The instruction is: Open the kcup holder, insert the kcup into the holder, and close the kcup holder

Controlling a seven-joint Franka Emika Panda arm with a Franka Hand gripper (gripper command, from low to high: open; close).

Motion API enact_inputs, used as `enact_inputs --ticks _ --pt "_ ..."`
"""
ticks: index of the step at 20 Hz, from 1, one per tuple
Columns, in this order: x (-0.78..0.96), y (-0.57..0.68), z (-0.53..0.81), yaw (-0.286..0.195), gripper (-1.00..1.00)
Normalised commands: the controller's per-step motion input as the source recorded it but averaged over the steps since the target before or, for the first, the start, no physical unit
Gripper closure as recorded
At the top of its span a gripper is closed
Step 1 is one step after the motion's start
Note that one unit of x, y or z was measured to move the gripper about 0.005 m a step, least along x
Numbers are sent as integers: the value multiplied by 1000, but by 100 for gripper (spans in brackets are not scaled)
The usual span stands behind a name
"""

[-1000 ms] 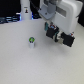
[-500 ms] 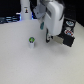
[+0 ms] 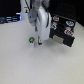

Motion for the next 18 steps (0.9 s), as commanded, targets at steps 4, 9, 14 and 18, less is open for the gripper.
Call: enact_inputs --ticks 4,9,14,18 --pt "-243 -310 -438 -163 -100" --pt "-317 -313 -85 -163 -100" --pt "-46 7 -15 -33 -100" --pt "-98 339 51 8 -100"
